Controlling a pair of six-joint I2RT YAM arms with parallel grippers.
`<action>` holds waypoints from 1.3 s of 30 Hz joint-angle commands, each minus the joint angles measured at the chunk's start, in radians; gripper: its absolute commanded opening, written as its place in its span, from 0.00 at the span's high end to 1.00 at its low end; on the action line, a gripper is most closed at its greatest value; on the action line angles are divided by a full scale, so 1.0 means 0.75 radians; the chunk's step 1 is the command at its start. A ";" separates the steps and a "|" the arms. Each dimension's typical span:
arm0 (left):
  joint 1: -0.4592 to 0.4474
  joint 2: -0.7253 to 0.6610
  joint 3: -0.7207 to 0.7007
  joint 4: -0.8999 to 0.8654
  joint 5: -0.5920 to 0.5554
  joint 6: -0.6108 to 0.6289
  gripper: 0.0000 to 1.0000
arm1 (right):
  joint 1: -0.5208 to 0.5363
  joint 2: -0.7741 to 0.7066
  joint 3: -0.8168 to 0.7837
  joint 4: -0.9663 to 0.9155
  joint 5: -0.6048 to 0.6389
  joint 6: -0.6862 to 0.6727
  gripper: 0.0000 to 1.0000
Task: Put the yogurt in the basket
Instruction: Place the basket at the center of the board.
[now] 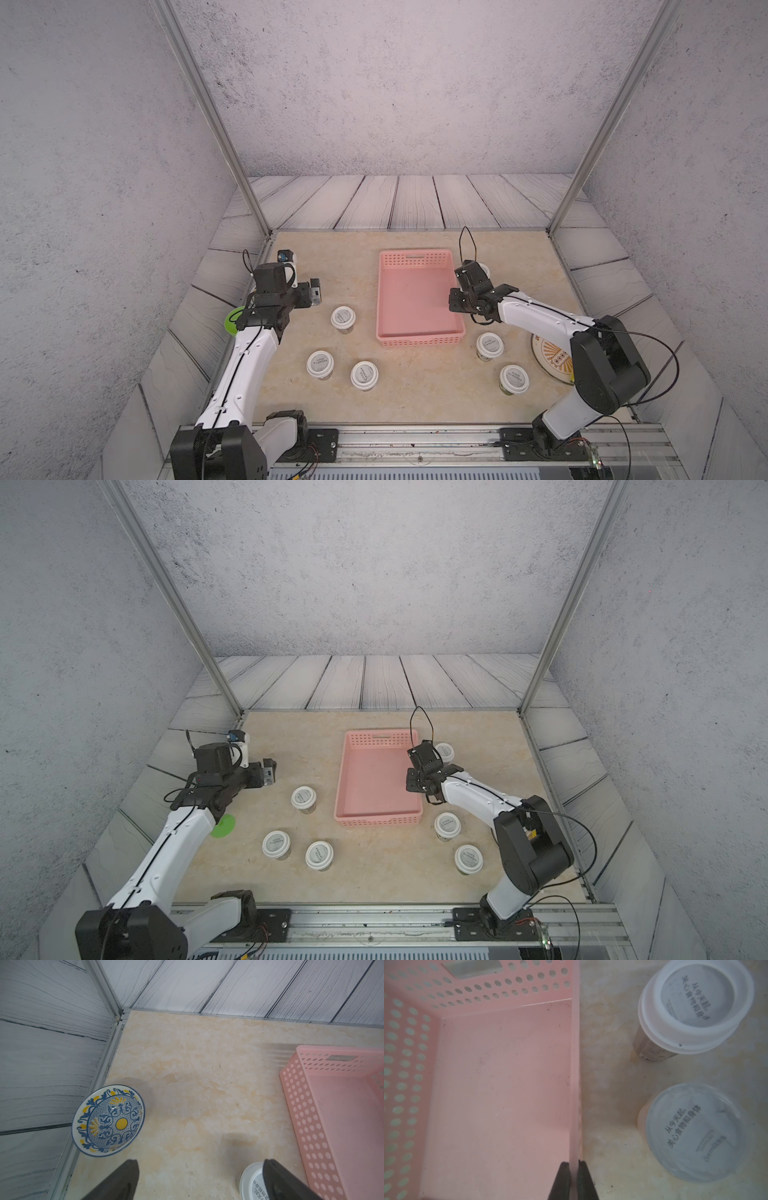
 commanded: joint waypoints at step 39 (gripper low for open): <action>-0.003 0.002 0.034 -0.039 0.341 0.140 0.01 | -0.019 -0.119 0.248 -0.356 0.269 -0.334 0.41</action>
